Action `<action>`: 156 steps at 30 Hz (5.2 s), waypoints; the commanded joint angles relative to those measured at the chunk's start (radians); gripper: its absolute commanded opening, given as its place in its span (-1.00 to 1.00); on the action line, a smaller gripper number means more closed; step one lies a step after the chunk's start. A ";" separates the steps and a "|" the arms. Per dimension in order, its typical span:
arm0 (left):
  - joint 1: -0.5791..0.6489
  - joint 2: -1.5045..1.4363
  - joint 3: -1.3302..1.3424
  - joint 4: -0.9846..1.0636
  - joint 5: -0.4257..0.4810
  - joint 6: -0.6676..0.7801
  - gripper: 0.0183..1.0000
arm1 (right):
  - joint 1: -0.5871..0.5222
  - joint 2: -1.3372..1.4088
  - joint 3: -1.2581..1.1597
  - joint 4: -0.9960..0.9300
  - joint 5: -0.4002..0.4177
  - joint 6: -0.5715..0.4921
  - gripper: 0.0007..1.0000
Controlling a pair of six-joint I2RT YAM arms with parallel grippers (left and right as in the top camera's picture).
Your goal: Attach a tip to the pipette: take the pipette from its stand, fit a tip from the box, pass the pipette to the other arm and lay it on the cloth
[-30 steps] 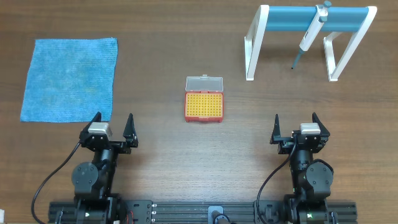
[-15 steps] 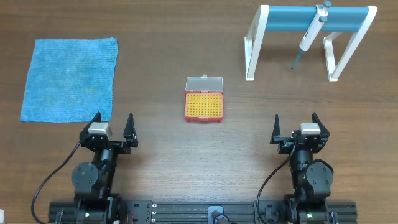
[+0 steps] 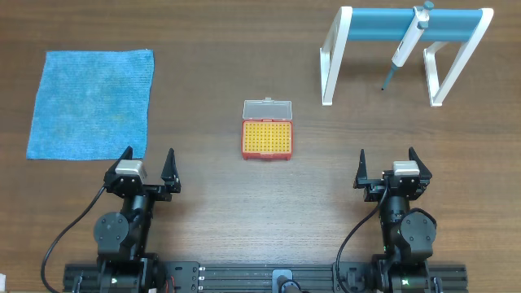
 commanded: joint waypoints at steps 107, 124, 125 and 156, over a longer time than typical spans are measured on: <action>-0.004 -0.006 -0.001 -0.006 0.015 0.016 0.77 | -0.150 1.652 0.796 0.769 -0.014 0.084 0.95; -0.004 -0.006 -0.001 -0.006 0.015 0.016 0.77 | -0.150 1.652 0.796 0.769 -0.025 0.084 -0.85; -0.004 -0.006 -0.001 -0.006 0.015 0.016 0.77 | -0.150 1.652 0.795 0.769 -0.025 0.084 -0.85; -0.004 -0.006 -0.001 -0.006 0.015 0.016 0.77 | -0.128 1.389 0.795 0.612 -0.024 0.083 -0.85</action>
